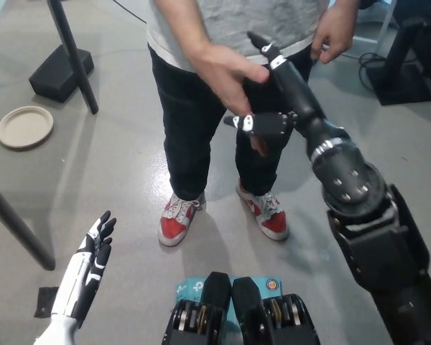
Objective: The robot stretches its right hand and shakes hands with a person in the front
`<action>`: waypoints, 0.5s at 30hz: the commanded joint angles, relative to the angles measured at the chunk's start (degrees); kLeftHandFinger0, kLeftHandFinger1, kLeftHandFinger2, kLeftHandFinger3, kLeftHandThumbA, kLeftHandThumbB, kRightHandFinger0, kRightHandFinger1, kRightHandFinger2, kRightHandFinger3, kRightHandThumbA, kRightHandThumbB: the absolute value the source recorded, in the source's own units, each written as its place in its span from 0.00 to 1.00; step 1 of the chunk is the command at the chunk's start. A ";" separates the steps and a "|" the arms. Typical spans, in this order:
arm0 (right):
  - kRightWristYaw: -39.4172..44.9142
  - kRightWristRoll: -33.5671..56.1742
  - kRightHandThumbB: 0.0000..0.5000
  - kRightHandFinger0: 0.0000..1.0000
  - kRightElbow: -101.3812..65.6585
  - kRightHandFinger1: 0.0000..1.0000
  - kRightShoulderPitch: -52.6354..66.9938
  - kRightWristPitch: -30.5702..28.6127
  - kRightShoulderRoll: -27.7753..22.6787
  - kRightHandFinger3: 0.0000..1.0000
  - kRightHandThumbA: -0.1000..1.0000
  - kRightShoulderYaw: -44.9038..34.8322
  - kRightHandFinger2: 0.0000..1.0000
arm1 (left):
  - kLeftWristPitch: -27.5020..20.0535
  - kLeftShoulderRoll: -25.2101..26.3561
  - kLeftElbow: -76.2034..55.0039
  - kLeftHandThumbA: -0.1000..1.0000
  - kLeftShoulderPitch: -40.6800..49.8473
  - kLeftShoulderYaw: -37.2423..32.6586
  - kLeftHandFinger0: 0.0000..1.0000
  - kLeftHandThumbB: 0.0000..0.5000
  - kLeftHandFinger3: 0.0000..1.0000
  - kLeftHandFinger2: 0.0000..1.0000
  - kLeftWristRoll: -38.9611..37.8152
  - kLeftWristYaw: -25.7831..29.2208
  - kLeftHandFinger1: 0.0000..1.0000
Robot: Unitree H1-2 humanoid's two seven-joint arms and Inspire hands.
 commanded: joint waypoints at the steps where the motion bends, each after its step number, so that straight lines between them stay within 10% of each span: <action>1: 1.65 -0.64 0.94 1.00 -7.96 1.00 0.61 1.72 -1.37 1.00 1.00 -0.89 1.00 | -0.20 0.75 -1.48 1.00 -0.35 0.04 1.00 0.26 1.00 1.00 -0.27 0.08 1.00; 15: 2.57 0.48 0.81 1.00 -17.00 1.00 13.33 0.73 -8.20 1.00 1.00 -5.68 1.00 | -0.99 0.89 -1.40 1.00 -0.52 -0.08 1.00 0.26 1.00 1.00 -0.47 -0.16 1.00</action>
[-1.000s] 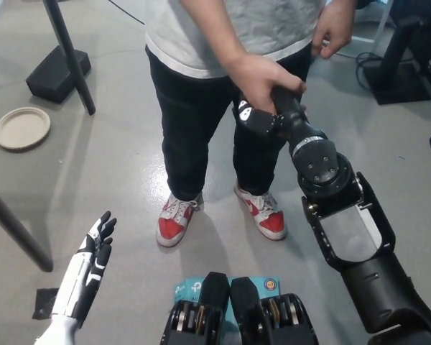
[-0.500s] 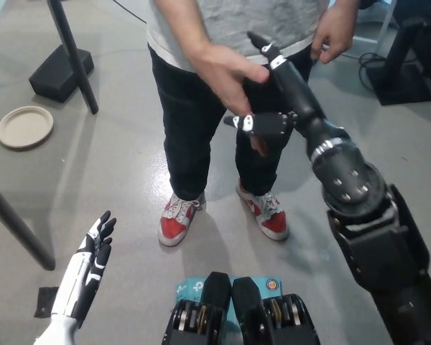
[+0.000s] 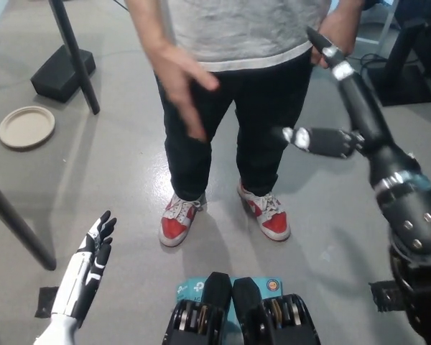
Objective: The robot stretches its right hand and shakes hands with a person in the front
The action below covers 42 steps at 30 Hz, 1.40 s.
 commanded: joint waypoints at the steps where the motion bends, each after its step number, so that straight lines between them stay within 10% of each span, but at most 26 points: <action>1: 0.67 0.86 0.80 1.00 -0.25 1.00 4.06 -1.14 -2.21 1.00 1.00 -2.09 1.00 | -0.87 0.88 -1.46 1.00 -0.47 -0.09 1.00 0.27 1.00 1.00 0.05 0.14 1.00; 15: 4.17 14.23 0.50 1.00 14.56 1.00 16.22 -12.20 -0.17 1.00 1.00 -8.75 1.00 | -1.41 0.72 0.00 1.00 -0.73 -0.03 1.00 0.22 1.00 1.00 -0.68 0.12 1.00; 23: 3.67 20.45 0.60 1.00 21.02 1.00 19.97 -19.06 5.29 1.00 1.00 -12.22 1.00 | -1.01 1.06 -0.23 1.00 -1.25 0.05 1.00 0.21 1.00 1.00 0.70 0.60 1.00; 42: 1.12 15.06 0.41 1.00 22.18 1.00 21.30 -25.20 6.54 1.00 1.00 -10.29 1.00 | -1.09 1.27 -0.10 1.00 -0.07 0.19 1.00 0.25 1.00 1.00 -0.03 0.14 1.00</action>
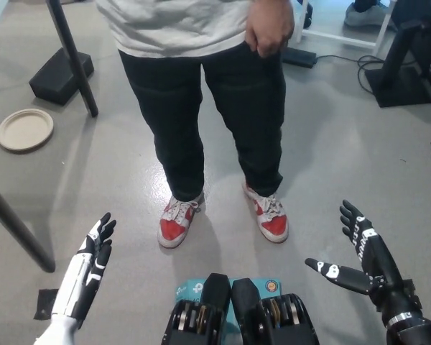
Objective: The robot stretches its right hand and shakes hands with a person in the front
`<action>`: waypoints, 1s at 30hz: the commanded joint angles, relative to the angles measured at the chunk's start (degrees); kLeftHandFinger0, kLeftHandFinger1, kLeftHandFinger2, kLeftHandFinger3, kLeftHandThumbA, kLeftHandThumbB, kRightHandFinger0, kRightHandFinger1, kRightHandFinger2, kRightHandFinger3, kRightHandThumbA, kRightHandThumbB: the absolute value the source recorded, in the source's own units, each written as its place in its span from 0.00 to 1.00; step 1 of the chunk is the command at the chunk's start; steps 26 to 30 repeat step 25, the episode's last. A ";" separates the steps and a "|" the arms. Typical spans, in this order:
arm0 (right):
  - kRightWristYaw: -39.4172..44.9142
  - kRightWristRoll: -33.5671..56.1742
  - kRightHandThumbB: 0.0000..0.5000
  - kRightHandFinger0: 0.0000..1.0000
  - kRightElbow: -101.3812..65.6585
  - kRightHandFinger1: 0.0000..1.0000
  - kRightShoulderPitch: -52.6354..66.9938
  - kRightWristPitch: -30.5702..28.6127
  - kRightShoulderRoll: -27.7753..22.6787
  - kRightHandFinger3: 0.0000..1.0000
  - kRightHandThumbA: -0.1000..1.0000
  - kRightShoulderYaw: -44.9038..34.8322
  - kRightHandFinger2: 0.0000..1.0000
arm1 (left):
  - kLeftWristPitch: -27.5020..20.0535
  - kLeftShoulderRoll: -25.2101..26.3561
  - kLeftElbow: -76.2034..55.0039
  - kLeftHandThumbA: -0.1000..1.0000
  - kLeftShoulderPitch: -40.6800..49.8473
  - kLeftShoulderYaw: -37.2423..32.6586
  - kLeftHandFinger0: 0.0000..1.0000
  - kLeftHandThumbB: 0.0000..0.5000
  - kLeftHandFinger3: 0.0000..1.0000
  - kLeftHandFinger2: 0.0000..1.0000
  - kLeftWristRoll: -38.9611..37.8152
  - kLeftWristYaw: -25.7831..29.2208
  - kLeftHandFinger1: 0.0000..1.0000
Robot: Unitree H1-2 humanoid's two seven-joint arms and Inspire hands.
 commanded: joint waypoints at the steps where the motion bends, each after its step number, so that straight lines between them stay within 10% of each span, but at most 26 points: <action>1: -1.26 -1.27 0.40 1.00 -0.64 1.00 -0.53 -4.50 -0.58 1.00 1.00 0.52 1.00 | -1.01 1.05 -1.13 1.00 -0.04 0.13 1.00 0.25 1.00 1.00 -0.02 0.27 1.00; 30: -1.02 -1.65 0.41 1.00 -0.60 1.00 -0.33 -5.96 -0.93 1.00 1.00 0.85 1.00 | -1.36 0.87 -1.26 1.00 0.20 0.18 1.00 0.23 1.00 1.00 0.23 0.56 1.00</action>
